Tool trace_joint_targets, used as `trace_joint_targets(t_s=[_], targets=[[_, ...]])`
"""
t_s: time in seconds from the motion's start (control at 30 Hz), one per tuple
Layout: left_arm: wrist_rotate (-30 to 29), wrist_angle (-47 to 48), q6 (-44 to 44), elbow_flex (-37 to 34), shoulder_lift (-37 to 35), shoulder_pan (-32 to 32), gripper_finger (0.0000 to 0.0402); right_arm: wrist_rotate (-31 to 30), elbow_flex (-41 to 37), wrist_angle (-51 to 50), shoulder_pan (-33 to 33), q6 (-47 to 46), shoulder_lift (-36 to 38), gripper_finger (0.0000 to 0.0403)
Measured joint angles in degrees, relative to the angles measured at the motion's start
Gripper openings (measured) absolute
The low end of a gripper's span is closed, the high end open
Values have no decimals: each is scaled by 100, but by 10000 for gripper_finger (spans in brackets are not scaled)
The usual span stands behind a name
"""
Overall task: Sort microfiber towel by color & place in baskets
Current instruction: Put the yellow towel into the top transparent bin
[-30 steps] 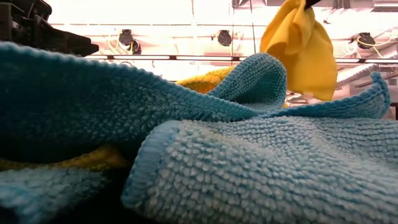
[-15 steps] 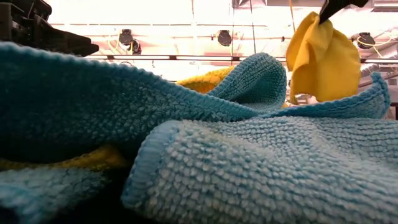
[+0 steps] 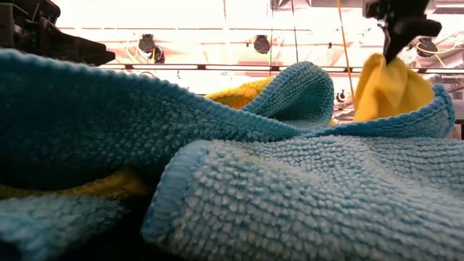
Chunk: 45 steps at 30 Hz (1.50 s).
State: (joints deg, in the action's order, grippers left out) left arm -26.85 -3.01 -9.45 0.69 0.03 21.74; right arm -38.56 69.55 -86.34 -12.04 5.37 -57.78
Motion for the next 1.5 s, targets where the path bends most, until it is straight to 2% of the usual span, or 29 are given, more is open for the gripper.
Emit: trace_joint_targets(t_s=[0.13, 0.43, 0.77, 1.0, 1.17, 1.5], targets=[[0, 0, 0, 0, 2, -1, 192, 13, -615, 364, -197, -26, 2, 2], [0, 0, 0, -1, 0, -2, 192, 773, -1778, 1501, -562, 164, -22, 2], [0, 0, 2, 0, 2, -1, 192, 1490, -2255, 1773, -1059, 35, -22, 22], [0, 0, 0, 0, 0, 0, 192, 1676, -2259, 1790, -1283, 25, -20, 71], [1, 0, 0, 0, 1, -2, 192, 2100, -2259, 1888, -1409, 67, -20, 119], [0, 0, 0, 0, 0, -2, 192, 2098, -2055, 1943, -1428, -165, -13, 220]])
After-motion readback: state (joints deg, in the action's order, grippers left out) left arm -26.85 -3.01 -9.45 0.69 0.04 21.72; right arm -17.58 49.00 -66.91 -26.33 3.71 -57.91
